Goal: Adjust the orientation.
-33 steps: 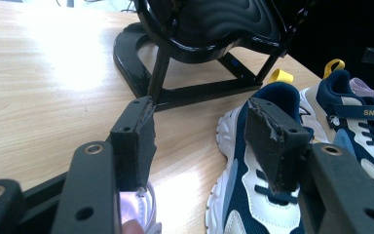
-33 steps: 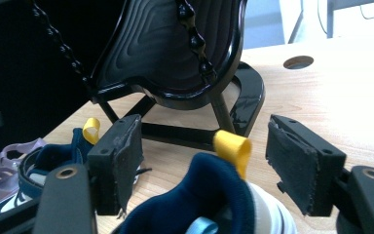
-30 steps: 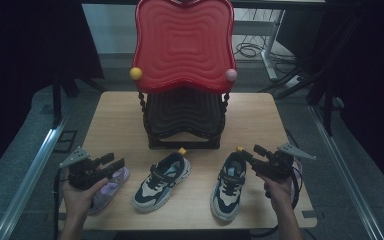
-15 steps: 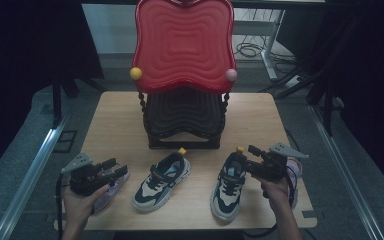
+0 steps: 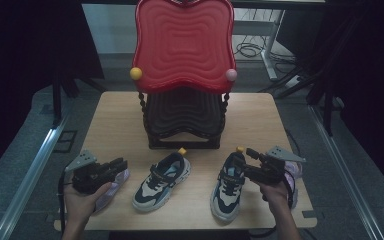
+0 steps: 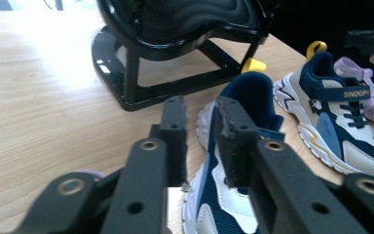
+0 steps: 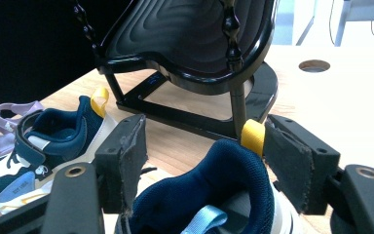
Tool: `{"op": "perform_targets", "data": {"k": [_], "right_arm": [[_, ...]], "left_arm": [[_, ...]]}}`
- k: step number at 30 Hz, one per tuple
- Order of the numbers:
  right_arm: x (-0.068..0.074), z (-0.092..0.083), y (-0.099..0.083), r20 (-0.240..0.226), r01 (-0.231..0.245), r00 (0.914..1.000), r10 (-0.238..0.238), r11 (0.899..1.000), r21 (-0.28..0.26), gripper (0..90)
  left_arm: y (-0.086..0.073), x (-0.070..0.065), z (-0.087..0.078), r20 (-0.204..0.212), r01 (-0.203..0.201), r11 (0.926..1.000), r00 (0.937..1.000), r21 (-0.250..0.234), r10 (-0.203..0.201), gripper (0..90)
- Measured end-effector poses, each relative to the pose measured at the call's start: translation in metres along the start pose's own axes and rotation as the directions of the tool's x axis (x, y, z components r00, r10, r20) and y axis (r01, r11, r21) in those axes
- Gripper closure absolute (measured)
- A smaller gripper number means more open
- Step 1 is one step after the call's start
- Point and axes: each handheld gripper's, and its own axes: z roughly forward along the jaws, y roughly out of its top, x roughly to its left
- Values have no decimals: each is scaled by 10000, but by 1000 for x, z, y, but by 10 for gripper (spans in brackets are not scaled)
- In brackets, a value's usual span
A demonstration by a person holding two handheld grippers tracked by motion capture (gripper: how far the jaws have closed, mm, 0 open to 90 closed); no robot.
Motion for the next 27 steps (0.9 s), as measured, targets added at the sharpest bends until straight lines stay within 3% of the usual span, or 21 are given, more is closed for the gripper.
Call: {"op": "perform_targets", "data": {"k": [6,9,17,20,27], "right_arm": [[-1,1,-4,276,-34,9996,31,9999,138,328],[5,1,-5,415,212,9989,-224,9994,273,324],[6,3,-10,560,204,9981,-240,9978,638,327],[10,6,-12,631,459,9967,-513,9954,837,323],[11,5,-11,606,442,9969,-492,9957,817,328]], "left_arm": [[0,-1,-12,-129,-270,9993,9995,245,273,870],[-5,4,-15,-130,-233,9991,9996,368,238,892],[-26,14,-28,-491,-114,9958,9987,911,159,894],[-36,19,-29,-591,79,9945,9983,1049,-17,894],[-52,22,-32,-753,188,9924,9971,1216,-97,885]]}}
